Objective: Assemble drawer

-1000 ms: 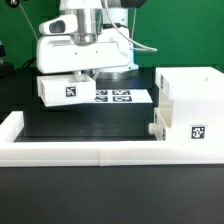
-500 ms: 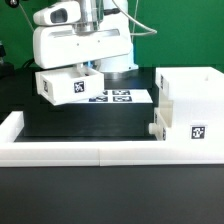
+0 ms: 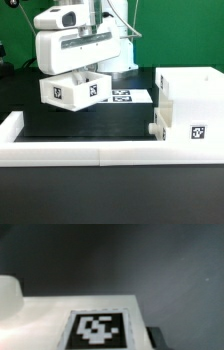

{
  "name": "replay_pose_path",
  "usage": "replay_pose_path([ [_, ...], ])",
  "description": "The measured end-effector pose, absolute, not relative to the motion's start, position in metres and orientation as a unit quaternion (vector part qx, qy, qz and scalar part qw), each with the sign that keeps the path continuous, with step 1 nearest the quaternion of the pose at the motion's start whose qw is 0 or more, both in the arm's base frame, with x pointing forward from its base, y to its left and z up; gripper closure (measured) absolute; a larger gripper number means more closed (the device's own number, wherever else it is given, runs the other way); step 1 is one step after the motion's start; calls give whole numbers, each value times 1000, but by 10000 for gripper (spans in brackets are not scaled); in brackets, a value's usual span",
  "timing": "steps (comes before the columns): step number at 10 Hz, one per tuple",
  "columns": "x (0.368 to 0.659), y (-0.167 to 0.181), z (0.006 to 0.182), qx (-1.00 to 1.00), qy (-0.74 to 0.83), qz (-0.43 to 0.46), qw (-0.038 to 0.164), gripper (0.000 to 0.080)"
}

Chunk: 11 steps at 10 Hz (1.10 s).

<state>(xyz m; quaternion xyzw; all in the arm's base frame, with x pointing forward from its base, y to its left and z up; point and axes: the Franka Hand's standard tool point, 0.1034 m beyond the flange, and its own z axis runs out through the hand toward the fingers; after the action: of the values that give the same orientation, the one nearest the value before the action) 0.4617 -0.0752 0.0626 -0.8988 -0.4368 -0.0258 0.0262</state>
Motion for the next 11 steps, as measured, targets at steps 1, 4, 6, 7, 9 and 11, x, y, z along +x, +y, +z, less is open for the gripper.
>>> replay_pose_path([
  [1, 473, -72, 64, -872, -489, -28, 23, 757],
  [4, 489, -63, 67, -817, -577, -28, 11, 757],
  [6, 489, -66, 66, -769, -638, -25, 6, 757],
  [7, 489, -68, 65, -730, -683, -23, 4, 757],
  [9, 500, -64, 65, -704, -710, -25, 0, 757],
  [11, 511, -51, 66, -700, -714, -25, -6, 757],
])
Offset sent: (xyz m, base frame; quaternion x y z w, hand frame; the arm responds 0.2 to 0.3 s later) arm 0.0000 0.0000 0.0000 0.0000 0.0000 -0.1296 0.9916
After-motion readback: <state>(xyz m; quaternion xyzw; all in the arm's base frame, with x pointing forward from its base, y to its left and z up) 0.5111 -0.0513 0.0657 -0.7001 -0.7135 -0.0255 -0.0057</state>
